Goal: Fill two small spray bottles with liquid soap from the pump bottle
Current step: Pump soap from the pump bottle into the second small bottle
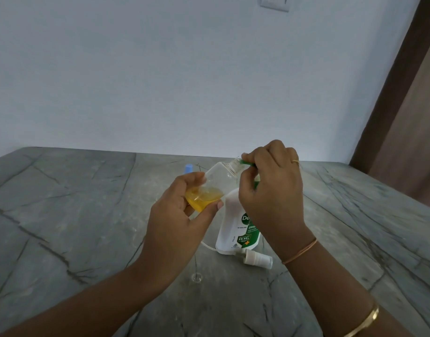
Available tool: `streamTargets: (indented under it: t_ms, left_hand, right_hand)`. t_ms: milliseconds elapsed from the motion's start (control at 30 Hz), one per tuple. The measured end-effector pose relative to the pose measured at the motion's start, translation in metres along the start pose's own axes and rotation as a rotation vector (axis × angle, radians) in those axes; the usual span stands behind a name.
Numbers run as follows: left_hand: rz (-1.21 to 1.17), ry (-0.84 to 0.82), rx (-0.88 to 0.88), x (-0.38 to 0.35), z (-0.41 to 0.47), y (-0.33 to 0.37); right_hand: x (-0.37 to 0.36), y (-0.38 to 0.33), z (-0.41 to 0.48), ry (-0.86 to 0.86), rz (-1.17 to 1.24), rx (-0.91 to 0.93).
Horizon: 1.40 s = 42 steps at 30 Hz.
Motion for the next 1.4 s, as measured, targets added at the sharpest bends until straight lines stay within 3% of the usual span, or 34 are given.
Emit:
streamTargets:
  t_ms: [567, 833, 1200, 1400]
  left_hand:
    - [-0.004, 0.008, 0.003, 0.000, 0.000, -0.001]
    - [0.002, 0.010, 0.002, 0.000, -0.001, 0.000]
    - [-0.001, 0.006, 0.004, -0.001, -0.001, 0.000]
    - [-0.006, 0.008, 0.002, 0.001, -0.002, 0.002]
  right_hand:
    - [0.001, 0.000, 0.006, -0.034, -0.015, 0.018]
    - [-0.005, 0.000, -0.009, 0.051, -0.018, -0.012]
    - [0.002, -0.003, 0.003, -0.016, -0.002, -0.019]
    - [0.003, -0.002, -0.001, 0.051, -0.026, -0.010]
Point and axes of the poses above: each hand's wrist, its own z-axis towards the middle knuckle, its own x-axis out of the back of the hand, y = z × x, the point moved 5 cm from there along z, towards the middle knuckle, and after that the axes turned 2 degrees about x, right-handed, at the moved point
